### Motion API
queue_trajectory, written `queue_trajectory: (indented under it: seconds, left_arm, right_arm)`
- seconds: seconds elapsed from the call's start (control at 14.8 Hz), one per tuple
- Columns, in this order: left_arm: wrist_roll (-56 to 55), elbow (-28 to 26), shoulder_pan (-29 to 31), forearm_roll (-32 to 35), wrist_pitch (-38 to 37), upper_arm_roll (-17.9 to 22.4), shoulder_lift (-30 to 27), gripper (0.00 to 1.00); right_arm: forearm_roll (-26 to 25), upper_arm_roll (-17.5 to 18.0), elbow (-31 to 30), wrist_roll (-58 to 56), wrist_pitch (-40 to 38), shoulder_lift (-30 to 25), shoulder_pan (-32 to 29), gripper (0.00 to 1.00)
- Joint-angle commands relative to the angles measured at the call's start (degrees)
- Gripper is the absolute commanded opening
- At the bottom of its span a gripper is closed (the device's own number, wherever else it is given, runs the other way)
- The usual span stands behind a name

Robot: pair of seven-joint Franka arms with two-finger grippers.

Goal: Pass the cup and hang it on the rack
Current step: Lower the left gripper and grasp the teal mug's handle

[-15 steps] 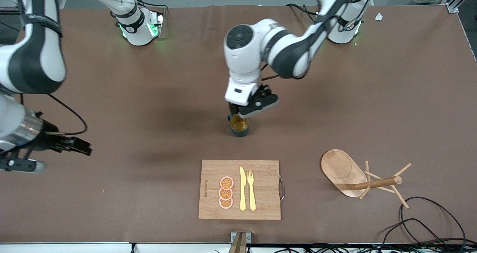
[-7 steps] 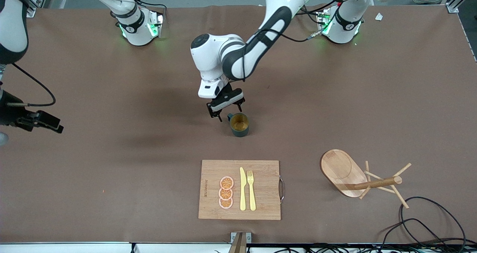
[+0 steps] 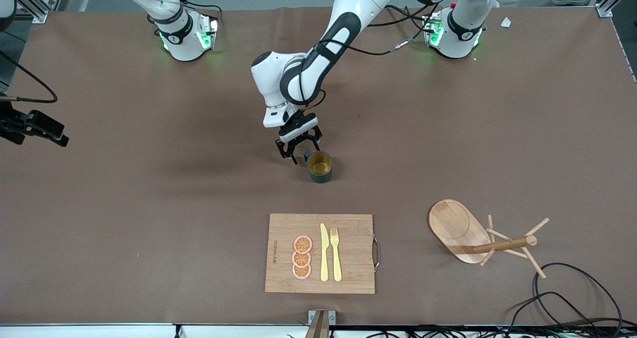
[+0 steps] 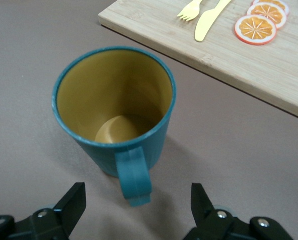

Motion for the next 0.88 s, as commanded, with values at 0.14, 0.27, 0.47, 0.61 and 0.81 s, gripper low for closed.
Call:
queue_trajectory:
  seconds: [0.14,0.27,0.47,0.61,0.81]
  left_arm:
    - [-8.99,2.55,-2.02,4.95,0.12,2.77,3.07,0.88]
    - [-10.51,2.47,-2.55,6.2,0.03,2.68,3.16,0.84]
    - [-10.69,2.38,-2.73,6.29,-0.41,2.77,3.16,0.78]
    - [-10.6,2.29,-2.73,6.38,-0.59,2.77,3.16,0.72]
    - [-10.6,2.2,-3.25,6.29,-3.21,2.59,3.16,0.69]
  right_arm:
    - [-2.33,0.62,-0.66,-0.21,-1.17,-1.55,0.12,1.0]
    - [-2.51,0.62,-0.39,0.23,-0.99,-1.55,0.12,1.0]
    - [-2.42,0.62,-0.04,0.05,-0.64,-1.46,-0.14,1.0]
    - [-2.33,0.62,-0.04,-0.12,-0.55,-1.46,-0.14,1.0]
    - [-2.33,0.62,-0.04,-0.12,-0.64,-1.73,0.03,1.0]
